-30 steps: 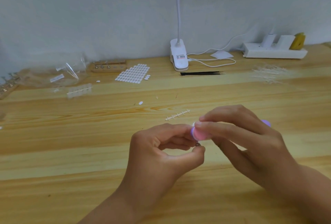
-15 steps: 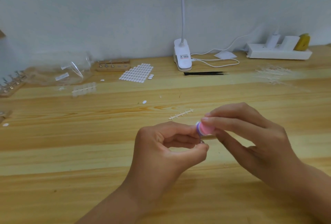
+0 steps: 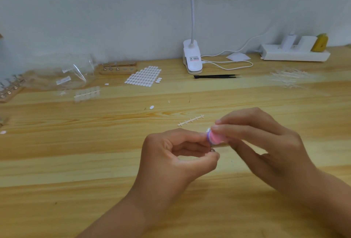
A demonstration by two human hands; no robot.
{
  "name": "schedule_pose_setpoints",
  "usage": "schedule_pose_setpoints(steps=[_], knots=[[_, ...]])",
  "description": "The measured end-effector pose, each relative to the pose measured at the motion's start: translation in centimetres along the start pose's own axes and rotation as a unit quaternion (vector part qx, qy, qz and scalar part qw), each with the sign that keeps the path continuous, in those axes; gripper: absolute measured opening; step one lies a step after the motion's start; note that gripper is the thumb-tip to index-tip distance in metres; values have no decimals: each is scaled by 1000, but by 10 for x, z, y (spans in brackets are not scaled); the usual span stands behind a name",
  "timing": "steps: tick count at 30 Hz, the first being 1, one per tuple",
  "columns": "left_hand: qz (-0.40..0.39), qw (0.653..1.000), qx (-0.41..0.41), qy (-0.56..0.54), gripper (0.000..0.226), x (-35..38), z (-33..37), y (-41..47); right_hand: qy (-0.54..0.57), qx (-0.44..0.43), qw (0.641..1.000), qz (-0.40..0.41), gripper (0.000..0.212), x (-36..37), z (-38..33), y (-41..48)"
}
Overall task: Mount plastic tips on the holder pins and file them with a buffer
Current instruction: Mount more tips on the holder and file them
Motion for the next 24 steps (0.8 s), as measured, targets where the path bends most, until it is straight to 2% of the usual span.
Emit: schedule_pose_setpoints(steps=[4,7,9,14,18,22,24], knots=[[5,1000,-1,-1,26,0,-2,1,-14,-25,1000,-10,26,6,-1,-2],[11,1000,-22,-14,27,-2,-6,2,-63,31,997,26,28,-11,21,4],[1,999,-28,-22,28,-1,-7,2,-52,57,995,57,27,-15,20,4],[-46,997,-24,-52,28,5,-5,0,-17,-14,1000,19,27,1,-3,-2],[-47,997,-23,-52,29,5,-6,1,-27,32,998,48,29,-7,8,1],[-68,995,-11,-74,27,8,-5,0,-28,-18,999,42,29,-1,-6,-2],[-70,993,-8,-90,25,8,-6,0,-58,1,997,47,29,-6,2,1]])
Point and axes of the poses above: each hand's wrist, its own y-axis towards the middle knuckle, its own x-axis out of the palm, z = x × y, the point moved 6 cm from there along y, towards the middle knuckle, and after that the axes turned 7 degrees about z, right-handed, at the moved point
